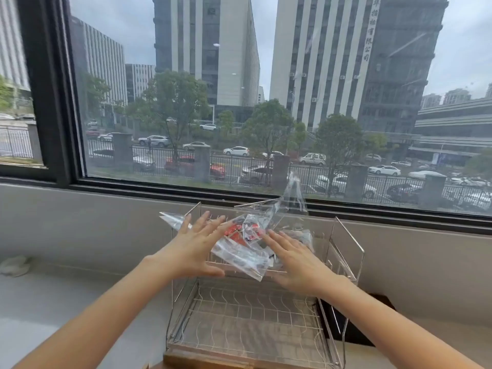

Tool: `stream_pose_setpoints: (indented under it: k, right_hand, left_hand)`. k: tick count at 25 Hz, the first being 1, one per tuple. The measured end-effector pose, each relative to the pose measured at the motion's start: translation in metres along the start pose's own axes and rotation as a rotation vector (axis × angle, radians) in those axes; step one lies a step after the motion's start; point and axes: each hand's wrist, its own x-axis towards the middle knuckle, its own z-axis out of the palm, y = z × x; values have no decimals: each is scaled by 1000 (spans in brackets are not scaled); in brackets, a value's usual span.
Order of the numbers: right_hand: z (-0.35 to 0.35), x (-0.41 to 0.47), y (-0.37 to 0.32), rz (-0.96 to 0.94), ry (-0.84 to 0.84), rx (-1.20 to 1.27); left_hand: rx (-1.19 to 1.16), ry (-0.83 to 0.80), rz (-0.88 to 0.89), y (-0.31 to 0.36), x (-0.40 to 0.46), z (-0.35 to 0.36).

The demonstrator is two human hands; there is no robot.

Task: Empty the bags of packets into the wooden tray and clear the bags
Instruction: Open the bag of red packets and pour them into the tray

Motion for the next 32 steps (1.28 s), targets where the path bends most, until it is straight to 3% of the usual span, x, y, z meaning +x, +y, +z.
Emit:
stream_pose_setpoints:
  k: [6,13,22,32]
  right_hand:
    - [24,14,-11,-48,-3,43]
    - [23,30,-14,63,177,224]
    - [-74,95,-4,144,475,419]
    - [-162,79,0,118,663,452]
  left_hand:
    - [76,-25,-1,-5,8,22]
    - [8,248,-40,-12,19,22]
    - [-92,431,-121,-34,66,-83]
    - [-127,844,-22,-21,64,-164]
